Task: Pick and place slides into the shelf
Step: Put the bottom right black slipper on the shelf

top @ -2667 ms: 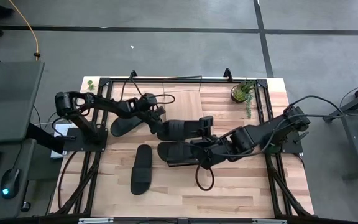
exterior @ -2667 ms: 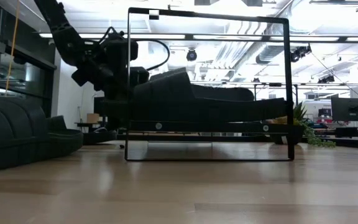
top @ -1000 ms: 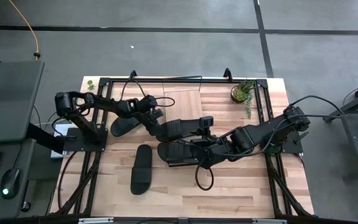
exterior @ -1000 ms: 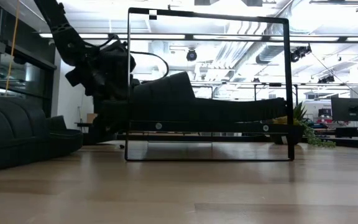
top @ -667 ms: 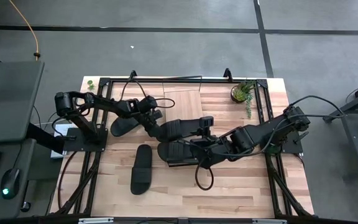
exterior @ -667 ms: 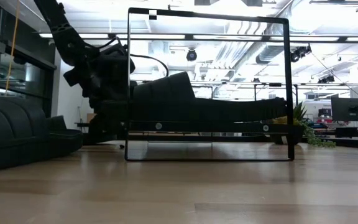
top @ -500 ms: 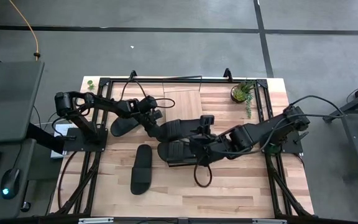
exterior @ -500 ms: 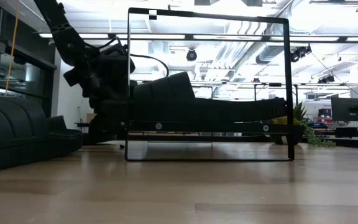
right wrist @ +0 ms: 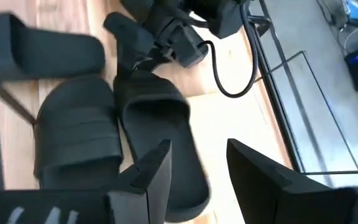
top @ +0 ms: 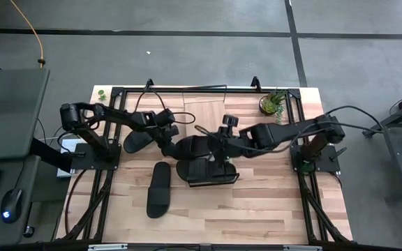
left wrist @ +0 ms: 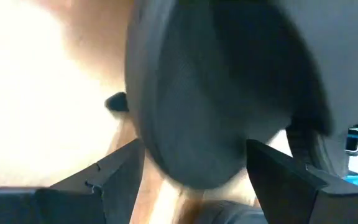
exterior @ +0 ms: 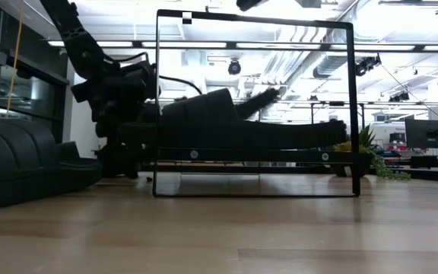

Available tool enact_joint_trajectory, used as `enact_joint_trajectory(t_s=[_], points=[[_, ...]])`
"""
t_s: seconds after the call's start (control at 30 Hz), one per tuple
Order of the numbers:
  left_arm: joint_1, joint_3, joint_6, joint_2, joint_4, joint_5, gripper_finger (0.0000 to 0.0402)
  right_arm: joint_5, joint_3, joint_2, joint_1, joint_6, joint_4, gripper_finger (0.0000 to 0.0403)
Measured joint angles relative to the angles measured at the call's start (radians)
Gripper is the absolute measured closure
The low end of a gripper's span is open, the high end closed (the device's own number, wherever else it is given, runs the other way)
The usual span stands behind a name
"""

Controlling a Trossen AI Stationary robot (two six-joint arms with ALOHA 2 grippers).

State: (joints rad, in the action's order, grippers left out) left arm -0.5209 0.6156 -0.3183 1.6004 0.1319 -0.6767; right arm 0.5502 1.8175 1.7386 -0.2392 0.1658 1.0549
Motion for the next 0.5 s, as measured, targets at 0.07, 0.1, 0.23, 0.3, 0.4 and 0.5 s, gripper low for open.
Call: enact_joint_trajectory(t_s=[0.07,0.1,0.23,0.3,0.4,0.5], points=[[-0.020,0.000,0.014,-0.015,0.030,-0.011,0.0140,-0.012,0.000,0.000,0.025,0.016,-0.023,0.0256],[-0.028,0.000,0.024,-0.026,0.048,-0.007,0.0140,-0.021,0.000,0.000,0.038,0.021,-0.034,0.0256],[-0.063,0.000,0.050,-0.085,0.102,-0.004,0.0140,-0.101,0.000,0.004,0.092,0.017,-0.072,0.0256],[-0.075,0.000,0.053,-0.129,0.113,-0.010,0.0140,-0.145,0.000,0.013,0.118,0.021,-0.079,0.0256],[-0.098,0.000,0.053,-0.215,0.133,-0.016,0.0140,-0.185,0.000,0.035,0.159,0.055,-0.098,0.0256],[-0.119,0.000,0.053,-0.315,0.139,-0.019,0.0140,-0.240,0.000,0.065,0.202,0.063,-0.110,0.0256]])
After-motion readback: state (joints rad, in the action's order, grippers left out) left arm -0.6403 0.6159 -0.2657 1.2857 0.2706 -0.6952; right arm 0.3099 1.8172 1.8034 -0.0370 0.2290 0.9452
